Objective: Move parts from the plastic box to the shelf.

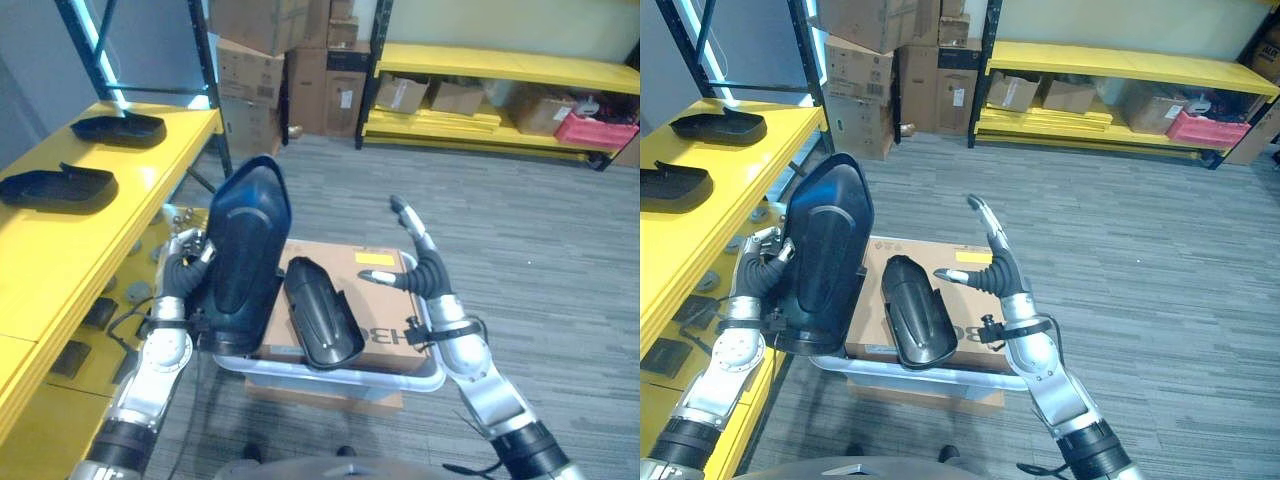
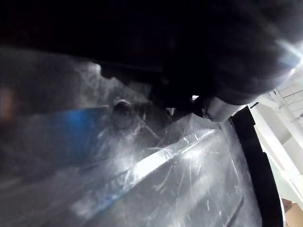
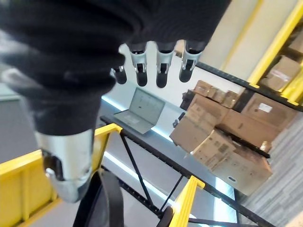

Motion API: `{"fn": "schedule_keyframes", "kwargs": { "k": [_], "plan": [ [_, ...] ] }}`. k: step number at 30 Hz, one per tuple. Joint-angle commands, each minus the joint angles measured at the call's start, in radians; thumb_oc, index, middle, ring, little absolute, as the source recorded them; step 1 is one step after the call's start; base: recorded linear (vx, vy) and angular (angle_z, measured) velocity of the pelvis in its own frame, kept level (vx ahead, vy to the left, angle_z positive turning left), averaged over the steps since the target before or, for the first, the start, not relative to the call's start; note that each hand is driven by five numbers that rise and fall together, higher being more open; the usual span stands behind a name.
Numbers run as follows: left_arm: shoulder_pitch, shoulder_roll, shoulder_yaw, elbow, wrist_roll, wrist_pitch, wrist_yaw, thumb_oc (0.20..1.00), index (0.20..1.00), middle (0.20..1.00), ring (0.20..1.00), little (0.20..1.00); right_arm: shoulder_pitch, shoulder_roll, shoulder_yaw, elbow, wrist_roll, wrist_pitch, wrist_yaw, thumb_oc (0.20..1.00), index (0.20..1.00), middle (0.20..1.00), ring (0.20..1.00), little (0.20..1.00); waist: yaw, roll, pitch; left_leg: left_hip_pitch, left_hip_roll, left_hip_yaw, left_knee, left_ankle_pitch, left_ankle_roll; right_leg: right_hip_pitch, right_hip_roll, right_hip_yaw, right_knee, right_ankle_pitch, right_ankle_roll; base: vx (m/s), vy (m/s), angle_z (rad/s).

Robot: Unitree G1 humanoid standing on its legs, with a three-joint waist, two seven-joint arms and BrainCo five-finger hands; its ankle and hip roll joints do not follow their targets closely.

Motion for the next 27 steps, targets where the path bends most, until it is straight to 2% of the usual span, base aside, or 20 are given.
{"fn": "schedule_keyframes", "kwargs": {
  "k": [1, 4, 13, 15, 17, 19, 20, 21, 22, 23, 24, 25, 27],
  "plan": [
    [-0.035, 0.054, 0.102, -0.077, 0.02, -0.084, 0.072, 0.2, 0.2, 0.2, 0.2, 0.2, -0.004, 0.018, -0.039, -0.066, 0.131, -0.061, 0.045, 1.0, 1.0, 1.0, 1.0, 1.0, 0.0, -0.035, -0.008, 0.059, 0.023, 0.0, 0.001, -0.125, 0.0, 0.012, -0.074, 0.019, 0.047, -0.114, 0.065, 0.0, -0.008, -0.04],
    [0.03, 0.038, 0.156, -0.149, -0.001, -0.1, 0.089, 0.2, 0.2, 0.2, 0.2, 0.2, 0.01, 0.025, -0.037, -0.035, 0.21, -0.053, 0.09, 1.0, 1.0, 1.0, 1.0, 1.0, 0.012, -0.034, -0.007, 0.066, 0.026, 0.001, 0.002, -0.136, -0.001, 0.021, -0.071, 0.02, 0.043, -0.122, 0.065, 0.03, -0.021, -0.04],
    [0.049, 0.029, 0.172, -0.177, -0.042, -0.108, 0.09, 0.2, 0.2, 0.2, 0.2, 0.2, -0.044, 0.05, 0.028, 0.036, 0.283, -0.036, 0.132, 1.0, 1.0, 1.0, 1.0, 1.0, 0.034, -0.038, -0.004, 0.063, 0.028, -0.018, 0.006, -0.134, -0.003, 0.028, -0.067, 0.012, 0.044, -0.129, 0.058, 0.0, -0.012, 0.03],
    [0.07, 0.025, 0.199, -0.184, -0.045, -0.109, 0.105, 0.2, 0.2, 0.2, 0.2, 0.2, -0.091, 0.07, 0.066, 0.053, 0.313, -0.031, 0.148, 1.0, 1.0, 1.0, 1.0, 1.0, 0.058, -0.036, -0.001, 0.061, 0.026, -0.029, 0.009, -0.135, -0.001, 0.028, -0.071, 0.006, 0.045, -0.128, 0.06, 0.0, 0.0, 0.0],
    [0.084, 0.023, 0.212, -0.191, -0.05, -0.11, 0.107, 0.2, 0.2, 0.2, 0.2, 0.2, -0.104, 0.075, 0.075, 0.06, 0.323, -0.029, 0.153, 1.0, 1.0, 1.0, 1.0, 1.0, 0.062, -0.037, 0.0, 0.06, 0.025, -0.032, 0.012, -0.135, -0.001, 0.029, -0.071, 0.004, 0.048, -0.13, 0.059, 0.0, -0.003, 0.03],
    [0.122, 0.022, 0.254, -0.198, -0.067, -0.116, 0.121, 0.2, 0.2, 0.2, 0.2, 0.2, -0.142, 0.088, 0.104, 0.07, 0.353, -0.022, 0.171, 1.0, 1.0, 1.0, 1.0, 1.0, 0.099, -0.038, 0.007, 0.046, 0.027, -0.055, 0.011, -0.119, -0.006, 0.027, -0.07, -0.015, 0.063, -0.142, 0.052, -0.01, -0.016, 0.11],
    [0.123, 0.022, 0.256, -0.2, -0.067, -0.115, 0.12, 0.2, 0.2, 0.2, 0.2, 0.2, -0.145, 0.089, 0.105, 0.073, 0.354, -0.023, 0.171, 1.0, 1.0, 1.0, 1.0, 1.0, 0.096, -0.038, 0.007, 0.045, 0.027, -0.057, 0.011, -0.119, -0.007, 0.027, -0.071, -0.017, 0.065, -0.144, 0.051, -0.02, -0.026, 0.19],
    [0.13, 0.023, 0.263, -0.208, -0.079, -0.118, 0.118, 0.2, 0.2, 0.2, 0.2, 0.2, -0.155, 0.091, 0.111, 0.079, 0.359, -0.022, 0.174, 1.0, 1.0, 1.0, 1.0, 1.0, 0.113, -0.039, 0.013, 0.035, 0.027, -0.078, 0.01, -0.112, -0.01, 0.025, -0.072, -0.034, 0.076, -0.15, 0.048, -0.08, -0.1, 0.37],
    [0.129, 0.023, 0.274, -0.225, -0.109, -0.124, 0.117, 0.2, 0.2, 0.2, 0.2, 0.2, -0.179, 0.096, 0.122, 0.089, 0.377, -0.023, 0.175, 1.0, 1.0, 1.0, 1.0, 1.0, 0.169, -0.036, 0.037, -0.003, 0.031, -0.149, 0.018, -0.098, -0.028, 0.026, -0.074, -0.096, 0.1, -0.17, 0.035, -0.09, -0.094, 0.63],
    [0.128, 0.023, 0.274, -0.227, -0.109, -0.123, 0.116, 0.2, 0.2, 0.2, 0.2, 0.2, -0.181, 0.096, 0.121, 0.091, 0.377, -0.024, 0.175, 1.0, 1.0, 1.0, 1.0, 1.0, 0.163, -0.037, 0.037, -0.011, 0.028, -0.157, 0.02, -0.092, -0.027, 0.023, -0.076, -0.103, 0.099, -0.166, 0.036, -0.17, -0.197, 0.91],
    [0.113, 0.023, 0.268, -0.233, -0.131, -0.126, 0.119, 0.2, 0.2, 0.2, 0.2, 0.2, -0.196, 0.097, 0.121, 0.096, 0.398, -0.034, 0.17, 1.0, 1.0, 1.0, 1.0, 1.0, 0.206, -0.034, 0.063, -0.073, 0.022, -0.243, 0.04, -0.072, -0.046, 0.027, -0.07, -0.184, 0.111, -0.187, 0.02, -0.16, -0.173, 1.49],
    [0.101, 0.023, 0.264, -0.237, -0.141, -0.126, 0.117, 0.2, 0.2, 0.2, 0.2, 0.2, -0.209, 0.095, 0.121, 0.105, 0.404, -0.041, 0.168, 1.0, 1.0, 1.0, 1.0, 1.0, 0.22, -0.031, 0.076, -0.115, 0.015, -0.303, 0.052, -0.054, -0.061, 0.034, -0.068, -0.252, 0.112, -0.202, 0.01, -0.17, -0.215, 1.74],
    [0.085, 0.021, 0.257, -0.242, -0.15, -0.13, 0.109, 0.2, 0.2, 0.2, 0.2, 0.2, -0.229, 0.087, 0.123, 0.125, 0.394, -0.039, 0.162, 1.0, 1.0, 1.0, 1.0, 1.0, 0.257, -0.027, 0.083, -0.147, 0.017, -0.347, 0.041, -0.046, -0.086, 0.057, -0.053, -0.313, 0.105, -0.244, 0.0, 0.01, -0.169, 2.06]
  ]
}}
